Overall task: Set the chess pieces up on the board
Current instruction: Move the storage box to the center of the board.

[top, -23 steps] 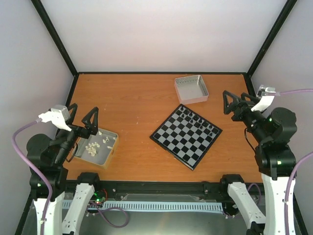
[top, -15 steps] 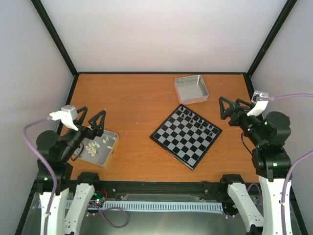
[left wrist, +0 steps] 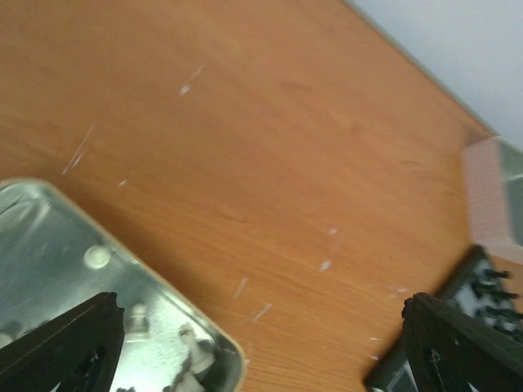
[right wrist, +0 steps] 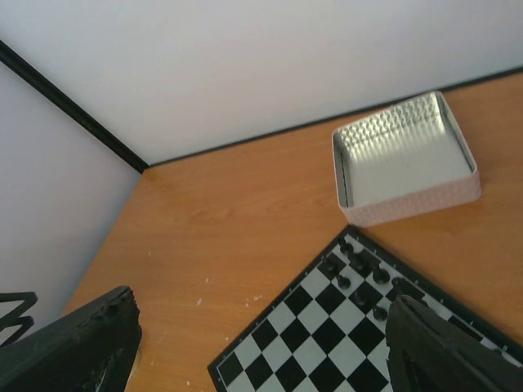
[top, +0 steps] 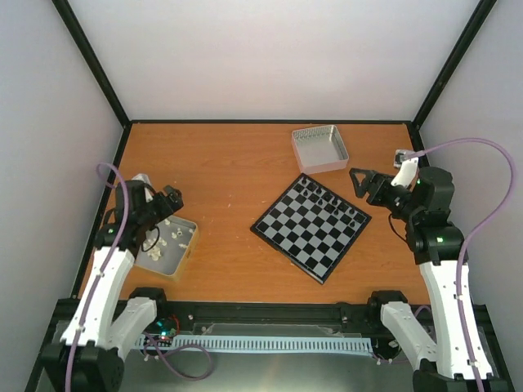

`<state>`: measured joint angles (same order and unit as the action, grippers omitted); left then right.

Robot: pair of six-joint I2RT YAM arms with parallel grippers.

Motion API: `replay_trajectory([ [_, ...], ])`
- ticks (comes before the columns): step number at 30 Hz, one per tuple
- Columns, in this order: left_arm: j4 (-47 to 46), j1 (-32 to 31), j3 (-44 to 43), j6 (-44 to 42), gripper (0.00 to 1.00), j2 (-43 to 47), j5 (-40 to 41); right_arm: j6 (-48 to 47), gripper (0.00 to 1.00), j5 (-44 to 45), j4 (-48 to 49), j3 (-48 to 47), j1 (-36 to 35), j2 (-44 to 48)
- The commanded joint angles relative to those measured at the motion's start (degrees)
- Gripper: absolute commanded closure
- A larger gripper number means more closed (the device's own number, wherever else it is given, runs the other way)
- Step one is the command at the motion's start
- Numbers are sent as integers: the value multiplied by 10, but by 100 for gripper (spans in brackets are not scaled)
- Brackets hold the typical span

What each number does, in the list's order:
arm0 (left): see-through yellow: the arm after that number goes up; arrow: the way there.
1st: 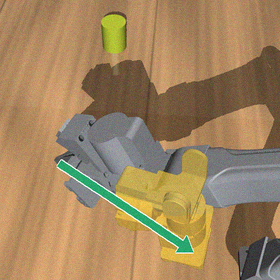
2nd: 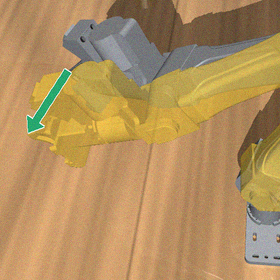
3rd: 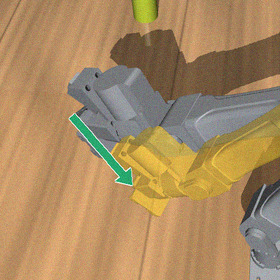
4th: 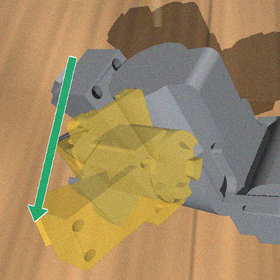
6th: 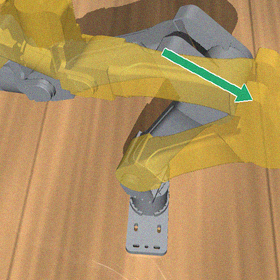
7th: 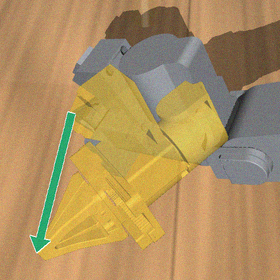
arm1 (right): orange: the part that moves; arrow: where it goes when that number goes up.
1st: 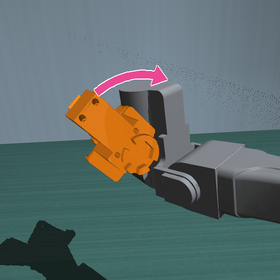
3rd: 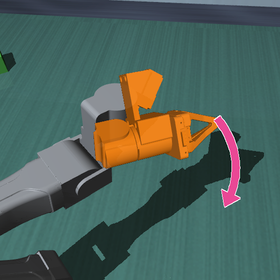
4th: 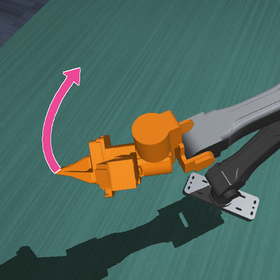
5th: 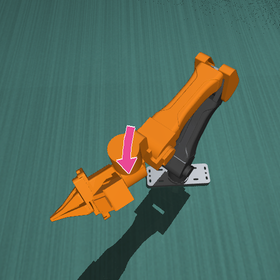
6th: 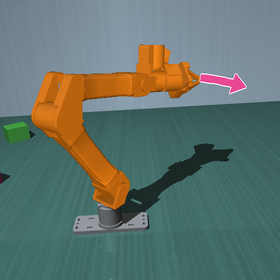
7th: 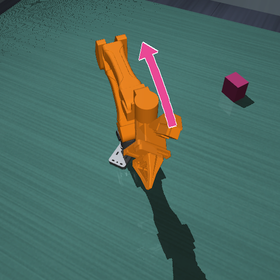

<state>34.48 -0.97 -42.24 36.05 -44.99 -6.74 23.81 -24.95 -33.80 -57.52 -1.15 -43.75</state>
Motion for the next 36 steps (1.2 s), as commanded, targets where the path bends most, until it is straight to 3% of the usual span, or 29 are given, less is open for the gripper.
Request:
replay_trajectory([
  [1, -3, 5, 0, 47, 5, -71, 60, 6, 19, -19, 31, 24, 5, -14],
  [6, -7, 6, 11, 79, 0, -137, 89, 7, 19, -13, 45, 42, 4, -22],
  [16, -81, 5, 8, 80, 3, -238, 26, 0, 21, -14, 56, 49, -8, -53],
  [26, -184, 5, 15, 96, 18, -306, -140, 14, 23, -4, 70, 49, -19, -82],
  [36, -288, -6, -32, 114, 19, -371, -267, 15, 23, 5, 75, 52, -28, -92],
])
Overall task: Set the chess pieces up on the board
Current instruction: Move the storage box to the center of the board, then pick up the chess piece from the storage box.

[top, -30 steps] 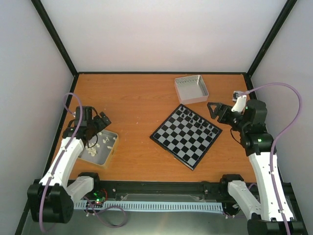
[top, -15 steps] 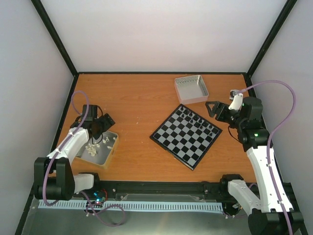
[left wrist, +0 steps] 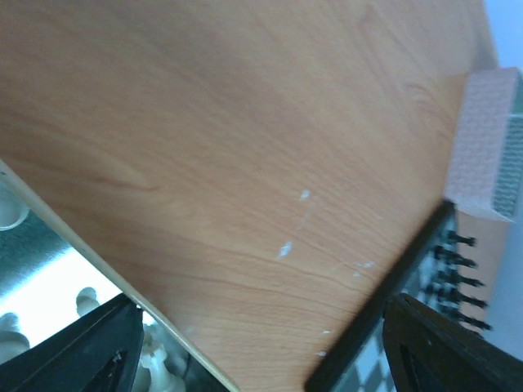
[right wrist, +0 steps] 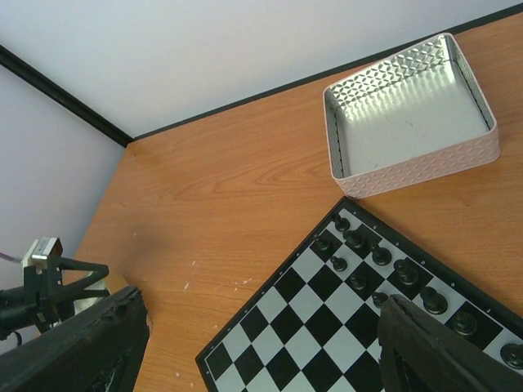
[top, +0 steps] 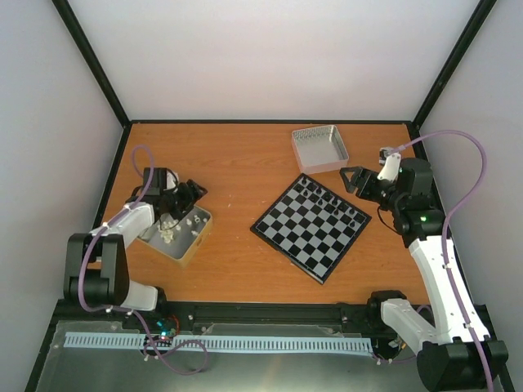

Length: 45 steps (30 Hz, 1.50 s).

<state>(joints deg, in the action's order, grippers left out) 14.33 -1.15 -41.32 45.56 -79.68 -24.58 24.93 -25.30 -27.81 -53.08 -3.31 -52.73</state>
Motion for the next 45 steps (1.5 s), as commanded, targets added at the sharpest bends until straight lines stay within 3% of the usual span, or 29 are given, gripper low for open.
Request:
replay_trajectory([
  [1, -96, -5, -48, 20, 19, -31, -102, 3, 23, 9, 15, 7, -6, -2],
  [5, -112, -5, -77, 8, 21, -55, -125, 4, 23, 10, 17, 8, -9, -3],
  [9, -61, -5, -113, -29, 23, -62, -84, 5, 24, 10, 18, 7, -11, -3],
  [12, 41, -5, -130, -74, 30, -40, 23, 5, 24, 10, 15, 8, -12, 1],
  [16, 172, -5, -128, -112, 32, 11, 223, 6, 24, 12, 13, 11, -14, 7],
  [23, 292, -4, -130, -139, 39, 52, 327, 8, 27, 15, 14, 13, -19, 2],
  [26, 322, -4, -151, -149, 55, 35, 327, 8, 27, 22, 13, 15, -21, 4],
  [28, 327, -3, -149, -144, 60, 28, 308, 8, 27, 25, 12, 17, -21, 5],
  [34, 283, -4, -101, -120, 60, 32, 283, 11, 27, 34, 12, 17, -22, 3],
  [38, 259, -4, -82, -124, 68, 15, 246, 10, 27, 36, 12, 13, -22, -5],
  [45, 248, -4, -78, -125, 75, -10, 256, 15, 28, 40, 13, 14, -24, -9],
])
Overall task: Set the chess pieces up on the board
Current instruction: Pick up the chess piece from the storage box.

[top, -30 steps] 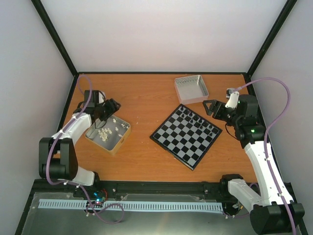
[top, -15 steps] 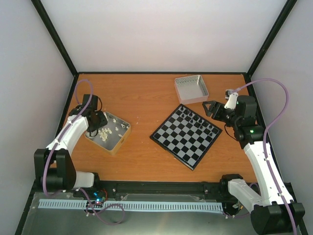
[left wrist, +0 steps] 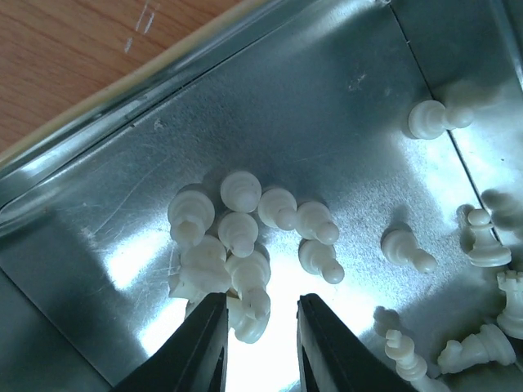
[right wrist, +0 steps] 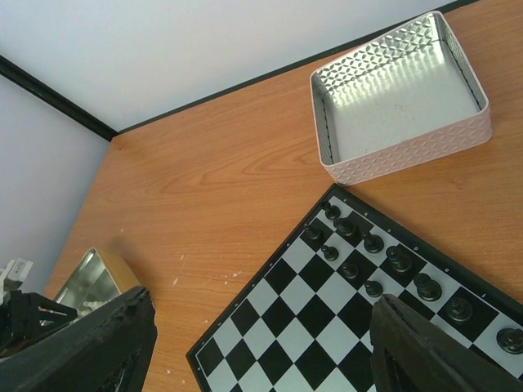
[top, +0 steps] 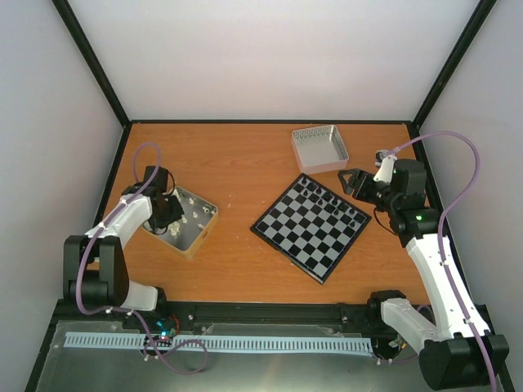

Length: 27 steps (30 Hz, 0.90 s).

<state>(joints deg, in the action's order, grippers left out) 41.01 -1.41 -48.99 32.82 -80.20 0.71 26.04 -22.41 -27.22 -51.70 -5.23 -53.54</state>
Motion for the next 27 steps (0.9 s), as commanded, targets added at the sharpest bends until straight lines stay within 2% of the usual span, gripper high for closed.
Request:
replay_trajectory([
  [1, -19, -1, -2, 4, 75, -5, 10, 3, 28, 10, 7, 0, -5, -2],
  [12, -40, -2, 13, 5, 77, -31, 6, 1, 29, 17, 4, 0, -5, -1],
  [17, -44, -1, 15, 3, 84, -30, 2, 1, 29, 22, 2, 2, -5, -2],
  [27, -23, -1, 0, 3, 80, -7, 11, 2, 29, 21, -3, -7, -6, -2],
])
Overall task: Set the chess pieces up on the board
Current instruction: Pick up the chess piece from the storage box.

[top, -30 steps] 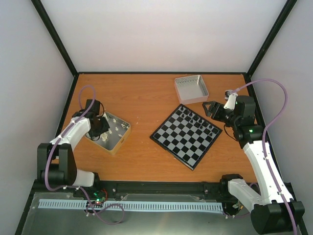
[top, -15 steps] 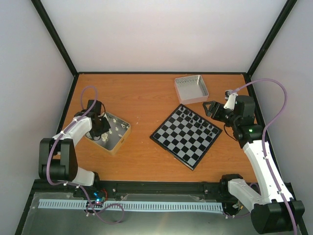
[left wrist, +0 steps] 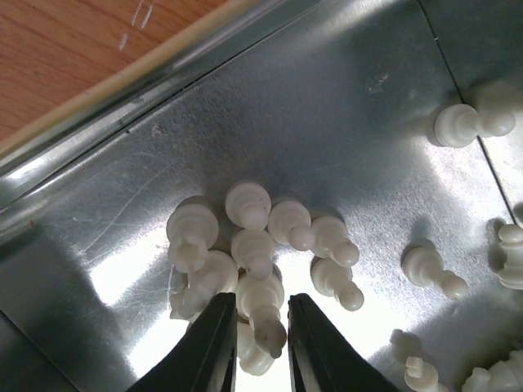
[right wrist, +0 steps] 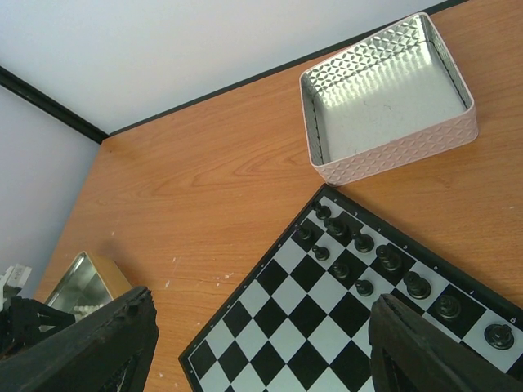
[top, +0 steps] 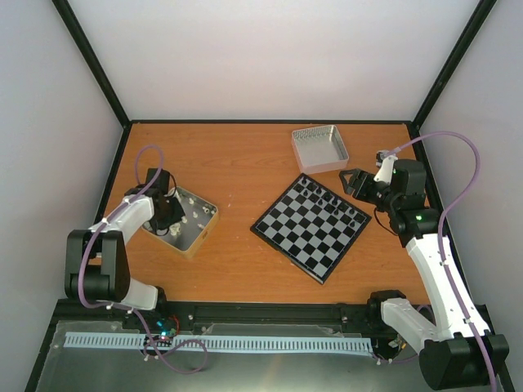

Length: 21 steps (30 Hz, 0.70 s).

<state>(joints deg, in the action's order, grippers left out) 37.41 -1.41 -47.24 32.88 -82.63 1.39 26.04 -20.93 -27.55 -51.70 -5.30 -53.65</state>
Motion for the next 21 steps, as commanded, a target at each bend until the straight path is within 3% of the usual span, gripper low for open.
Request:
replay_trajectory([
  [1, 18, -1, -19, 0, 80, 24, -1, 2, 29, 6, 0, -7, -5, -1],
  [10, 42, -2, -12, -2, 70, 81, -10, 4, 29, 0, 3, -5, -5, -2],
  [21, 21, -2, 8, -2, 74, 52, -7, 2, 29, 4, 3, 3, -6, 7],
])
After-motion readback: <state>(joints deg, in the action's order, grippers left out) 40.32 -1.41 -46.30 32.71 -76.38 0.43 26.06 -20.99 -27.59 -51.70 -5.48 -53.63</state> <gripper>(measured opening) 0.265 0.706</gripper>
